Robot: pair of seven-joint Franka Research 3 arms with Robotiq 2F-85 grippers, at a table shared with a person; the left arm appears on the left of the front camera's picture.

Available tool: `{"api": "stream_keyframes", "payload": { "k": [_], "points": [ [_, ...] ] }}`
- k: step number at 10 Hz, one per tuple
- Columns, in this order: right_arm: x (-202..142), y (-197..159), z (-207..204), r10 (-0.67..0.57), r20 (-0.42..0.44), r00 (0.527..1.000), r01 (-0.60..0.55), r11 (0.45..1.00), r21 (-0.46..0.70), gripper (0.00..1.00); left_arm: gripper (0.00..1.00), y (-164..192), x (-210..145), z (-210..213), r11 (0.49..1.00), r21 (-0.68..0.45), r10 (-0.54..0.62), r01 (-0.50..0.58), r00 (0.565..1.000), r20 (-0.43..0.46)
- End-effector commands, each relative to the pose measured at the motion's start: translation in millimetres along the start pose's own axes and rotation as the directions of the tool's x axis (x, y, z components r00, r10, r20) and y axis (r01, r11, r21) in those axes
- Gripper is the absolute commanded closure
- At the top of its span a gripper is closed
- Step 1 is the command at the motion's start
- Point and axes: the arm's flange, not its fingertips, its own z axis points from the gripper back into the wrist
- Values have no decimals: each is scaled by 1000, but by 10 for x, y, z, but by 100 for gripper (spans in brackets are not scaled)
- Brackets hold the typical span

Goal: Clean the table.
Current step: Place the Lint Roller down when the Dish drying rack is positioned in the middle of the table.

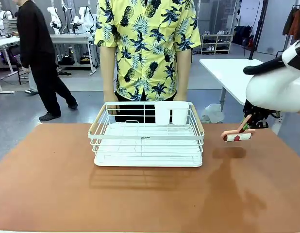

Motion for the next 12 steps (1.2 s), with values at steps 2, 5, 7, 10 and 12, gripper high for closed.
{"api": "stream_keyframes", "payload": {
  "k": [2,5,7,10,12],
  "points": [
    [41,8,-132,-31,-19,999,31,999,10,79,0,9,-16,39,1000,-3,-20,20,1000,-15],
    [13,-31,-221,-52,-33,998,52,999,9,79,0,9,-16,39,1000,-3,-20,20,1000,-15],
    [6,-61,-253,-47,-33,998,47,999,-9,79,0,9,-16,39,1000,-3,-20,20,1000,-15],
    [-11,-110,-224,-43,-25,999,42,999,-31,67,0,9,-16,39,1000,-3,-20,20,1000,-15],
    [-47,-164,-140,-42,-21,999,41,998,-56,29,0,9,-16,39,1000,-3,-20,20,1000,-15]
  ]
}}
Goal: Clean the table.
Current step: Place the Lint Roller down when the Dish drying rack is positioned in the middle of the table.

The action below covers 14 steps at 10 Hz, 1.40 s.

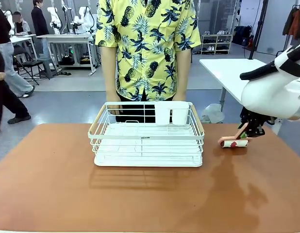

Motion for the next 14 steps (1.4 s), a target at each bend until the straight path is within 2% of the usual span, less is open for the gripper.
{"api": "stream_keyframes", "payload": {
  "k": [1,2,7,14],
  "points": [
    [-88,-90,168,20,8,1000,-20,999,-30,10,0,9,-16,39,1000,-3,-20,20,1000,-15],
    [-100,-129,237,20,25,999,-19,998,-55,0,0,9,-16,39,1000,-3,-20,20,1000,-15],
    [-170,-207,387,16,18,1000,-14,994,-108,0,0,9,-16,39,1000,-3,-20,20,1000,-15],
    [-93,-202,366,40,-4,999,-41,995,-93,0,0,9,-16,39,1000,-3,-20,20,1000,-15]
  ]
}}
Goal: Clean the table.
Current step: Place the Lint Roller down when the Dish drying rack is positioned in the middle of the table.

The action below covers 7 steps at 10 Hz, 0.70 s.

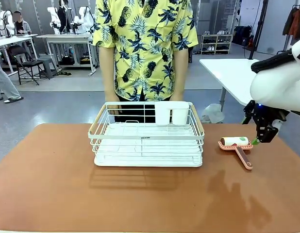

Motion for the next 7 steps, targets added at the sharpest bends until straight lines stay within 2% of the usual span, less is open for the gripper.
{"api": "stream_keyframes", "payload": {
  "k": [1,7],
  "points": [
    [-27,-9,4,9,1,1000,-9,1000,0,0,0,9,-16,39,1000,-3,-20,20,1000,-15],
    [-27,-9,4,9,1,1000,-9,1000,0,0,0,9,-16,39,1000,-3,-20,20,1000,-15]
  ]
}}
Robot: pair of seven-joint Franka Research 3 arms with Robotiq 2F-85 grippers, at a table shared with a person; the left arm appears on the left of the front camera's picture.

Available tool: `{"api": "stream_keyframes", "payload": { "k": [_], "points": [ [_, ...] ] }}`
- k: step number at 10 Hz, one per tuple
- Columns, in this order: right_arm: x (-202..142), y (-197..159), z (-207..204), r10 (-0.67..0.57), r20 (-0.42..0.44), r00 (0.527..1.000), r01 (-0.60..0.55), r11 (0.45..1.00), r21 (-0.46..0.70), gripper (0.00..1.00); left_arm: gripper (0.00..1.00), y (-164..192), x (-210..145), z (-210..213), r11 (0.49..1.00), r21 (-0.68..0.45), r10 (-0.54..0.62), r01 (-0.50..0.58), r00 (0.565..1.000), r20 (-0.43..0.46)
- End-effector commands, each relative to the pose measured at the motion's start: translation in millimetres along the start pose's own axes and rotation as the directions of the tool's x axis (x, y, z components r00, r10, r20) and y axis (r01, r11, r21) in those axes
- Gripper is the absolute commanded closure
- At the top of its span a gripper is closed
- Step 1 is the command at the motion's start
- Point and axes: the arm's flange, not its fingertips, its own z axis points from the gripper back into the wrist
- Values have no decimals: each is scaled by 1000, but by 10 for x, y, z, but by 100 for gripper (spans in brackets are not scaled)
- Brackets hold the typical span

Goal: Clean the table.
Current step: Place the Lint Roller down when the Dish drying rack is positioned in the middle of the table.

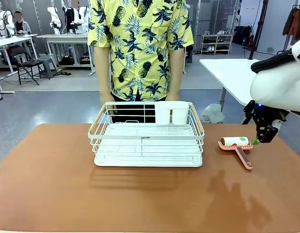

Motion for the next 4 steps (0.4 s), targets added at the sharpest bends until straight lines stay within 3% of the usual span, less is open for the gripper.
{"api": "stream_keyframes", "payload": {
  "k": [1,4],
  "points": [
    [-27,-9,4,9,2,1000,-9,1000,0,0,0,9,-16,39,1000,-3,-20,20,1000,-15],
    [-27,-9,4,9,2,1000,-9,1000,0,0,0,9,-16,39,1000,-3,-20,20,1000,-15]
  ]
}}
